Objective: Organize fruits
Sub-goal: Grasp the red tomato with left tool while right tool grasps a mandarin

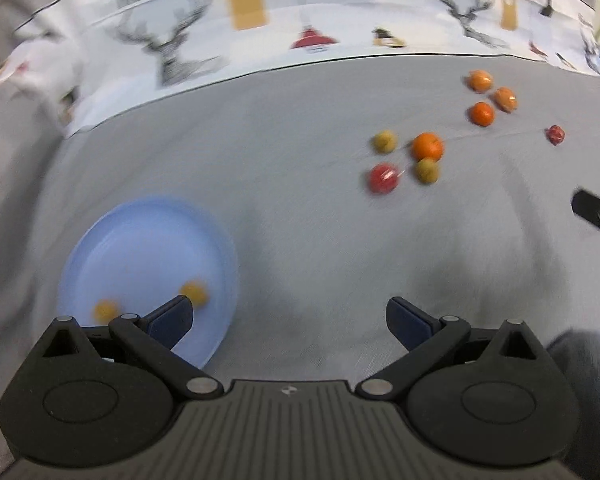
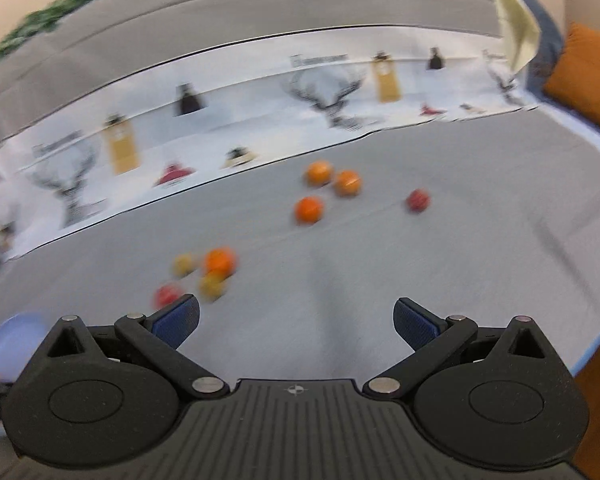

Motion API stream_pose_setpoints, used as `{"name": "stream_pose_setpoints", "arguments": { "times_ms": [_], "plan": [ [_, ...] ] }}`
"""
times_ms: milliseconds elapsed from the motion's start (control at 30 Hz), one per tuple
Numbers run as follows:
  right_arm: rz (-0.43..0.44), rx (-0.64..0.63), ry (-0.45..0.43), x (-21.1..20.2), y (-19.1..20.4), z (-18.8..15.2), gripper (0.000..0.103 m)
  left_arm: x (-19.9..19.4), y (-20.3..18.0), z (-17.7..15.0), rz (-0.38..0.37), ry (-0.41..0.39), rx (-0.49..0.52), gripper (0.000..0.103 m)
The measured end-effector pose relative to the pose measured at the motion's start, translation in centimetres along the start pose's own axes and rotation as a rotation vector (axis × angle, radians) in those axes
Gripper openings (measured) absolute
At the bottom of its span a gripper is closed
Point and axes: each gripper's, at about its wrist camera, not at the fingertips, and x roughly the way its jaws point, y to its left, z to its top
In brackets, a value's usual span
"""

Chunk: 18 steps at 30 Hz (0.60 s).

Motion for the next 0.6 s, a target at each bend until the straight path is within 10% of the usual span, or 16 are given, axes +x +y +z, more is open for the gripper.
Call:
{"name": "stream_pose_setpoints", "arguments": {
  "times_ms": [600],
  "plan": [
    [-0.016,-0.084,0.087,25.5,-1.3,6.2,0.102,16.2,-5.6,10.0,-0.052,0.047,0.076,0.103]
  ]
}}
